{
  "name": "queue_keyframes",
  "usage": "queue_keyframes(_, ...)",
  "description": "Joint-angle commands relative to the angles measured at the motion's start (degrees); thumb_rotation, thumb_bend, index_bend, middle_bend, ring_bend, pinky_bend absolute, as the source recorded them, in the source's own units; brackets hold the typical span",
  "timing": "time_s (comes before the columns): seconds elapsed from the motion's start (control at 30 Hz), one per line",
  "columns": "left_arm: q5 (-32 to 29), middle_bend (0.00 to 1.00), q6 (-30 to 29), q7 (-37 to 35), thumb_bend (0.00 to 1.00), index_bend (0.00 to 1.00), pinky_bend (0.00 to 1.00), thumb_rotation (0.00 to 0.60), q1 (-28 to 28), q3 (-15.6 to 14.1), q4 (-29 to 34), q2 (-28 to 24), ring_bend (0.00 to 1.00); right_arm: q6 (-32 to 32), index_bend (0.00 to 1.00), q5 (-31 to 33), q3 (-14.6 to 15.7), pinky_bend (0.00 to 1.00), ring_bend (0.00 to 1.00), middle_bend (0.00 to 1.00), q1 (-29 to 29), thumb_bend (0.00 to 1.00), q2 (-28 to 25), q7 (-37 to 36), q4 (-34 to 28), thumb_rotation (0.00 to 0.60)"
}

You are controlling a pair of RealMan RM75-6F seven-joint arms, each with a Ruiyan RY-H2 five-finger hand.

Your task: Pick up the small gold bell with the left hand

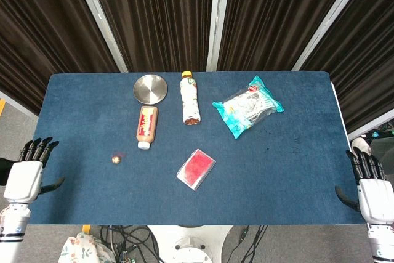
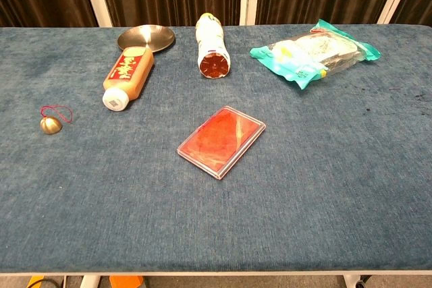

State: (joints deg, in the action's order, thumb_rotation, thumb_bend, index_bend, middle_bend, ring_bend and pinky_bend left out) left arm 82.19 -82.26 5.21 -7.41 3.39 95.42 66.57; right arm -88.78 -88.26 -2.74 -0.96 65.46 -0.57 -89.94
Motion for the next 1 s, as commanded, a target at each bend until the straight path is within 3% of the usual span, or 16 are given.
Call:
queue_keyframes(0.03,0.0,0.06,-0.1,-0.5,0.17,0.13,0.00,0.600,-0.1,0.2,-0.2,-0.2,0.00,0.3,0.00,0.1,0.2,0.02,0.00,0.00,0.1,0.19,-0.3,0.7,-0.7,0.600)
queue_keyframes(0.37,0.3,0.06,1.1,-1.3,0.17,0.13,0.00,0.600,-0.6,-0.2,0.2,-0.3,0.00,-1.6,0.00,-1.1,0.0,0.02,0.00,0.00,0.5,0.19,-0.8,1.7,-2.3,0.600)
queue_keyframes(0.57,0.2,0.06,8.0,-8.2,0.17,0.13,0.00,0.600,-3.4,-1.1,-0.8,1.8,0.00,-1.5,0.00,-2.0,0.6,0.02,0.00,0.00,0.5,0.19,-0.9,1.6,-1.8,0.600)
queue_keyframes(1.0,-6.8,0.06,16.4,-4.3,0.16,0.16,0.00,0.600,-10.0,2.8,-6.3,10.5,0.00,-0.2,0.00,-1.2,1.0,0.02,0.00,0.00,0.5,0.19,0.3,0.3,0.5,0.600)
